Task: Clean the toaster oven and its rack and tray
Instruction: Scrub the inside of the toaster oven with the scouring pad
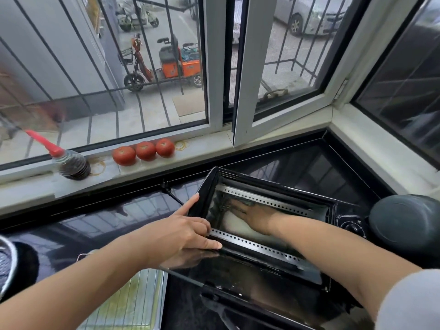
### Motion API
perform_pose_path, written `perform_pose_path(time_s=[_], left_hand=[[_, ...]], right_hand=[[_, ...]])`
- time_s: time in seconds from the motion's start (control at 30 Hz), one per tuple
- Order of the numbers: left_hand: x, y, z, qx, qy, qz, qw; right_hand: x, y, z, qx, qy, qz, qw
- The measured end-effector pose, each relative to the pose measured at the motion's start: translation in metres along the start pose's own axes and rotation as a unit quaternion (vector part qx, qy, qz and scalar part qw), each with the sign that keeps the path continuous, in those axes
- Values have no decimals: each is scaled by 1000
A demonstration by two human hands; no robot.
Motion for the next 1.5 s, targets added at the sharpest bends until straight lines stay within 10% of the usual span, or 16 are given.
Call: perform_pose_path(time_s=[0.3, 0.6, 0.83, 1.1, 1.5], left_hand=[[4, 10, 2, 17, 4, -6, 1000], [7, 5, -7, 9, 33, 24, 999], [10, 4, -12, 22, 34, 50, 998], [17, -5, -20, 8, 47, 91, 995], [19, 2, -13, 19, 35, 72, 997]], right_hand=[[11, -4, -11, 23, 36, -37, 998], [6, 8, -8, 99, -5, 303, 948], [-5, 27, -8, 18, 188, 335, 923], [-17, 12, -43, 154, 381, 123, 903], [-37, 56, -6, 87, 133, 467, 870]])
Point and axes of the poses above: each hand's wrist, its own z-axis towards the middle knuckle, its own x-axis out of the palm, y = z × x, the point moved 1 cm from there along z, towards the middle knuckle, and after that the axes turned 12 degrees about y, right-handed, at the moved point
